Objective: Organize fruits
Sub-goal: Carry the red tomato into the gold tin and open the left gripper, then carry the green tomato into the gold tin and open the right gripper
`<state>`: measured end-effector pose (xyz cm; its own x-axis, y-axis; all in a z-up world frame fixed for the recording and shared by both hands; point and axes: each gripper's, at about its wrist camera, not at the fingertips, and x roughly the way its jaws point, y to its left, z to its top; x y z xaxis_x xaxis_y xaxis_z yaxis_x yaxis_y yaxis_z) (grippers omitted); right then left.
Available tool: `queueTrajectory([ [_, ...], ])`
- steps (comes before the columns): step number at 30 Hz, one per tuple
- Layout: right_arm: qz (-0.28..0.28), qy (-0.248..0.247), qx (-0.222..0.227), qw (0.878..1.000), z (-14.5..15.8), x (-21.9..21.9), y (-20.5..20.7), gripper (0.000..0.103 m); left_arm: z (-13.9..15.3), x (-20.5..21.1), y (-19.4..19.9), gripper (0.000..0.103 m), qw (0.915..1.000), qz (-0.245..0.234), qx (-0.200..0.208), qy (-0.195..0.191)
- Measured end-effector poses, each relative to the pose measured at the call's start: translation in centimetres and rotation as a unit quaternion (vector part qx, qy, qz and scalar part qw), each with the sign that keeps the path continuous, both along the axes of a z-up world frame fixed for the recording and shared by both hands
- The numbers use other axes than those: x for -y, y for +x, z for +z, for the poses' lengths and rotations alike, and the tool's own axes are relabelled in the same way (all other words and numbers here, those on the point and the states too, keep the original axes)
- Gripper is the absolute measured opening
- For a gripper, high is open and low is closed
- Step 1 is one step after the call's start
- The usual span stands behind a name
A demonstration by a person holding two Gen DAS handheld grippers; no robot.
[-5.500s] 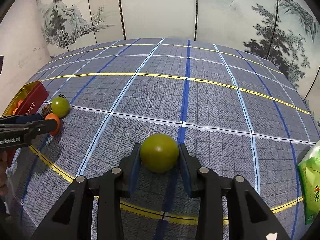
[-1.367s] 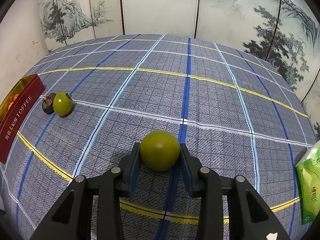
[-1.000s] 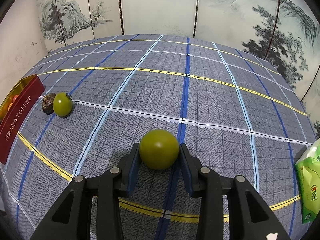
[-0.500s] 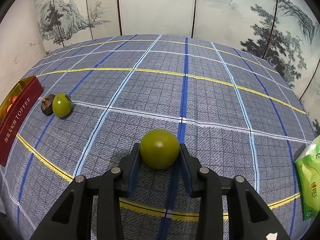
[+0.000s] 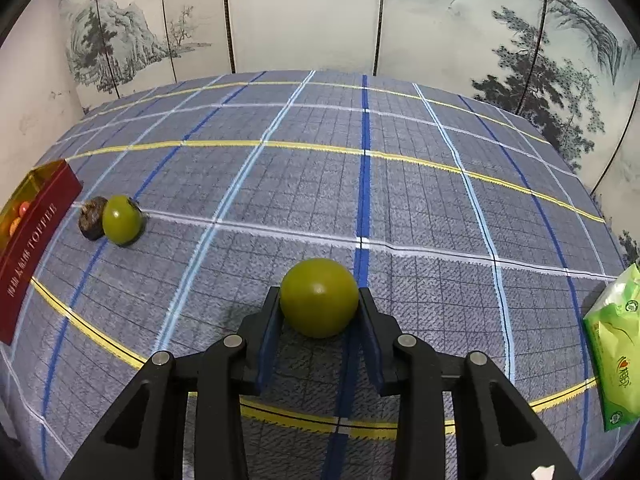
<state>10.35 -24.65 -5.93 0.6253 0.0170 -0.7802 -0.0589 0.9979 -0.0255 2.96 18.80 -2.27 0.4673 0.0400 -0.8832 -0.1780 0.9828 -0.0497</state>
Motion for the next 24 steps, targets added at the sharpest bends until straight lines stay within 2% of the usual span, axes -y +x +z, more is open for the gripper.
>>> queueTrajectory([
  [6, 0.026, 0.014, 0.012, 0.999, 1.8, -2.1, -0.2, 0.033, 0.7, -0.1, -0.7, 0.068, 0.9997, 0.005, 0.025, 0.002],
  [12, 0.099, 0.043, 0.025, 0.994, 3.8, -7.4, -0.6, 0.033, 2.1, -0.8, -1.4, 0.072, 0.9981, 0.012, 0.060, -0.009],
  [18, 0.198, 0.079, 0.017, 0.977, 4.5, -15.1, -1.9, 0.033, 3.1, -3.0, -2.3, 0.074, 0.9958, 0.049, 0.073, -0.027],
  [24, 0.274, 0.095, 0.008, 0.957, 4.7, -21.4, -3.5, 0.033, 3.5, -5.3, -3.9, 0.075, 0.9931, 0.085, 0.080, -0.011],
])
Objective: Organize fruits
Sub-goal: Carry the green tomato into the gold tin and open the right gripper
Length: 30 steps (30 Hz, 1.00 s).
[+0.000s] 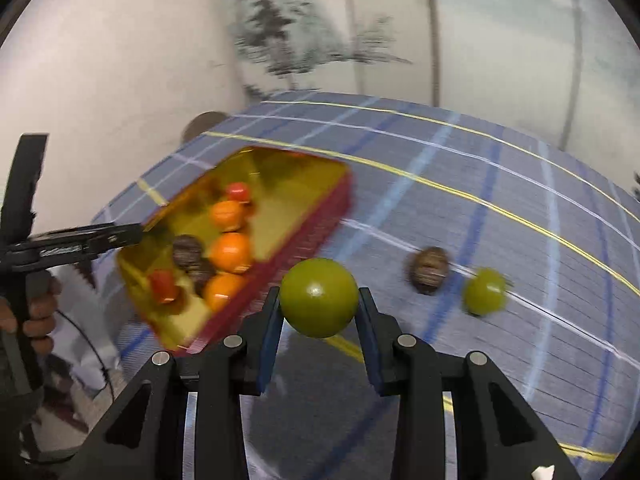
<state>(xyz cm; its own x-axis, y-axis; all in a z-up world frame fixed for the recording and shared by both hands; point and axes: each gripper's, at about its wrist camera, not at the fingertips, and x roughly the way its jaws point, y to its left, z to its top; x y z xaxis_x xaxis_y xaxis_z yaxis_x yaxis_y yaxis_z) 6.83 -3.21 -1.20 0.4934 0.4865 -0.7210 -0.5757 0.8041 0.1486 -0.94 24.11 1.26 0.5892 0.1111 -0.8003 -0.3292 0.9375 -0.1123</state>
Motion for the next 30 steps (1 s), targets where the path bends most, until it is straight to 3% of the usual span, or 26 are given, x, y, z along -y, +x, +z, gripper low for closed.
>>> queueTrajectory([
  [6, 0.064, -0.002, 0.001, 0.998, 0.1, -4.9, -1.6, 0.033, -0.2, -2.1, -1.2, 0.076, 0.9994, 0.034, -0.004, 0.010],
  [13, 0.098, -0.008, -0.016, 0.995, -1.2, -8.3, -1.9, 0.033, -0.7, -3.6, -1.8, 0.077, 0.9985, 0.053, -0.013, 0.011],
  [30, 0.128, -0.034, -0.023, 0.991, -2.6, -10.8, -3.1, 0.034, -1.6, -4.6, -2.3, 0.077, 0.9981, 0.057, -0.025, 0.006],
])
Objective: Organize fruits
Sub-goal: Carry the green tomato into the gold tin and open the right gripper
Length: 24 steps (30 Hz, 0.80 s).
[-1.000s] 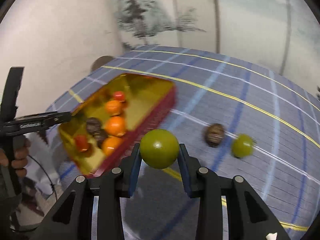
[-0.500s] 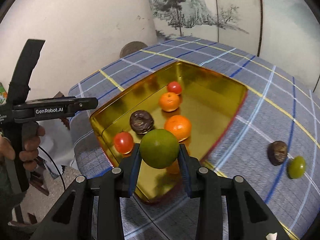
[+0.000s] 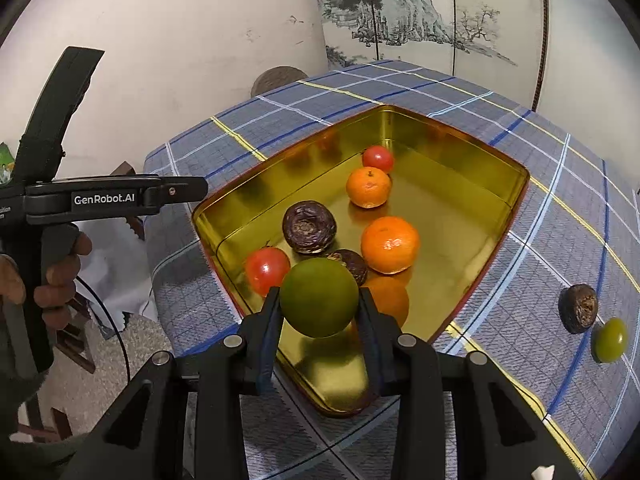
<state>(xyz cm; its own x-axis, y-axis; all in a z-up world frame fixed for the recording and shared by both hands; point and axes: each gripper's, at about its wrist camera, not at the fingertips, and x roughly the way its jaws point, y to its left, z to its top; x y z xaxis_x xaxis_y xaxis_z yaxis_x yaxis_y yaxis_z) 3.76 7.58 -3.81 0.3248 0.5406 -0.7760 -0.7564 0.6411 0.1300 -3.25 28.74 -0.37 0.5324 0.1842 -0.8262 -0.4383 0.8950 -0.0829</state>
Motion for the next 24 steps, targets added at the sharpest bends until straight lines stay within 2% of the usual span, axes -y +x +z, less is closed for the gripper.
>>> queueTrajectory([
  [24, -0.008, -0.021, 0.003, 1.000, -0.5, -1.1, 0.4, 0.035, -0.1, -0.7, -1.8, 0.077, 1.0000, -0.001, 0.003, -0.006],
])
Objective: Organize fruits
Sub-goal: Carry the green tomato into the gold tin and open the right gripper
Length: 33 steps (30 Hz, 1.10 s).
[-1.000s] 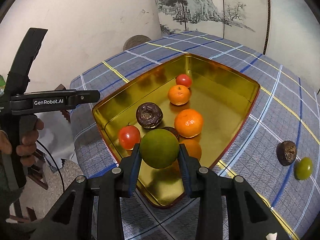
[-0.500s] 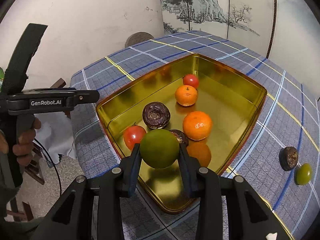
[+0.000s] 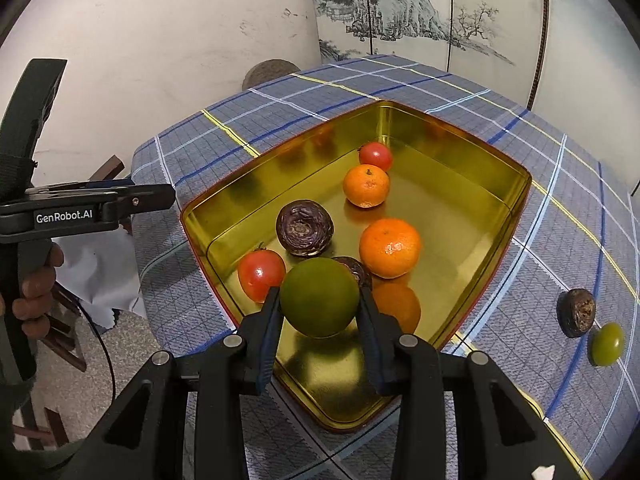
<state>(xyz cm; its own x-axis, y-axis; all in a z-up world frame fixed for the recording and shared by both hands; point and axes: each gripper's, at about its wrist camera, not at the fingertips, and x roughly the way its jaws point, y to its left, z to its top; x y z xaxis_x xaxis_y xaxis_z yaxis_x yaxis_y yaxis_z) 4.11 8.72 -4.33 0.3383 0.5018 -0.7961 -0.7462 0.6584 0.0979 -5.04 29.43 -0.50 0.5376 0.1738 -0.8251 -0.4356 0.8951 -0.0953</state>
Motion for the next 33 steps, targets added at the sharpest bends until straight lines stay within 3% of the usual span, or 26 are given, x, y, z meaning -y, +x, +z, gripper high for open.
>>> queueTrajectory([
  [33, -0.005, 0.007, 0.004, 1.000, 0.6, 0.8, -0.2, 0.040, 1.0, 2.8, 0.6, 0.078, 0.9984, -0.053, 0.001, 0.023],
])
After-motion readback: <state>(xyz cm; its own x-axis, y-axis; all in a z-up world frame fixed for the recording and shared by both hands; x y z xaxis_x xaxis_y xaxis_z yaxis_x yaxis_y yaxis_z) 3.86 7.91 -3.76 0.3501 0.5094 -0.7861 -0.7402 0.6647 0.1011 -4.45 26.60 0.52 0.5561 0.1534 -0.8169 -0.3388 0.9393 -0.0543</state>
